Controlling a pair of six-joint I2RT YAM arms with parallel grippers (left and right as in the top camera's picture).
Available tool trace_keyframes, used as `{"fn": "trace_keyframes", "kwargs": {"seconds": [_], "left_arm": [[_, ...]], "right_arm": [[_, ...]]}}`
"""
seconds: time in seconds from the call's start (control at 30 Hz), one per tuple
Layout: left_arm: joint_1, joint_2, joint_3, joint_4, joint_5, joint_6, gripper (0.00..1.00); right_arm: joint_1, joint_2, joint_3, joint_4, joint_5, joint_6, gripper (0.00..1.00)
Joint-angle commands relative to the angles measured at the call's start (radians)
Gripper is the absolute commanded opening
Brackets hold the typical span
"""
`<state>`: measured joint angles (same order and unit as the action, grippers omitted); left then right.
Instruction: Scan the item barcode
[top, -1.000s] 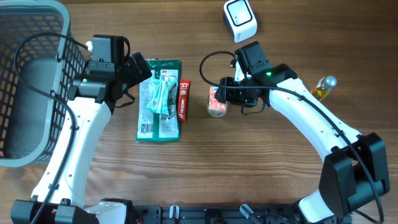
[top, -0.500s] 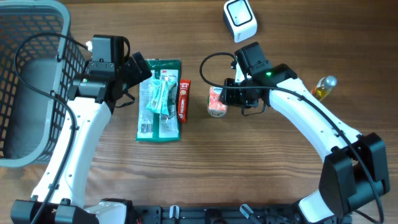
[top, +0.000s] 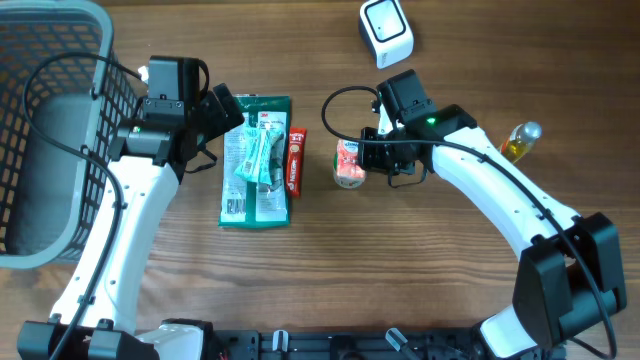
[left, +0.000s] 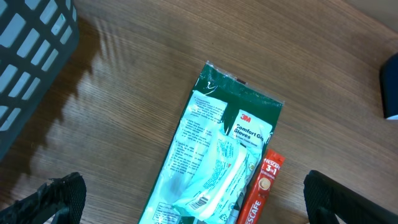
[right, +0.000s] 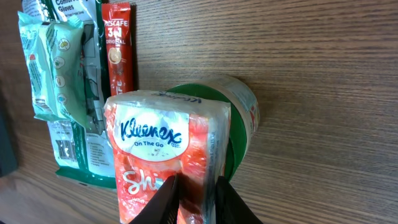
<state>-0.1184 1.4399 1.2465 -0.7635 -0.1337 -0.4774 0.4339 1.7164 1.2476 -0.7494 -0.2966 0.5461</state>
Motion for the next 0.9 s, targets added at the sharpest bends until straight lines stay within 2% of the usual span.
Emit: {"fn": "trace_keyframes", "kwargs": {"seconds": [0.0, 0.07, 0.5, 0.67, 0.7, 0.77, 0.8, 0.87], "left_arm": [[0.003, -0.004, 0.013, 0.000, -0.006, 0.001, 1.00], [0.003, -0.004, 0.013, 0.000, -0.006, 0.002, 1.00], [0.003, -0.004, 0.013, 0.000, -0.006, 0.001, 1.00], [0.003, -0.004, 0.012, -0.001, -0.006, 0.002, 1.00], [0.003, -0.004, 0.013, 0.000, -0.006, 0.001, 1.00], [0.003, -0.004, 0.013, 0.000, -0.006, 0.002, 1.00], [0.003, -0.004, 0.013, -0.001, -0.006, 0.001, 1.00], [0.003, -0.004, 0.012, -0.001, -0.006, 0.001, 1.00]], "right_arm": [[0.006, -0.005, -0.013, 0.005, -0.011, 0.007, 0.20], [0.006, -0.005, -0.013, 0.005, -0.011, 0.005, 0.04], [-0.086, -0.063, -0.012, -0.033, -0.071, -0.079, 0.05], [-0.085, -0.061, -0.012, -0.073, 0.006, -0.074, 0.05], [-0.085, -0.061, -0.012, -0.078, 0.009, -0.075, 0.09], [-0.085, -0.061, -0.012, -0.082, 0.010, -0.076, 0.31], [-0.085, -0.061, -0.012, -0.082, 0.017, -0.076, 0.47], [-0.085, -0.061, -0.012, -0.082, 0.033, -0.076, 0.48]]}}
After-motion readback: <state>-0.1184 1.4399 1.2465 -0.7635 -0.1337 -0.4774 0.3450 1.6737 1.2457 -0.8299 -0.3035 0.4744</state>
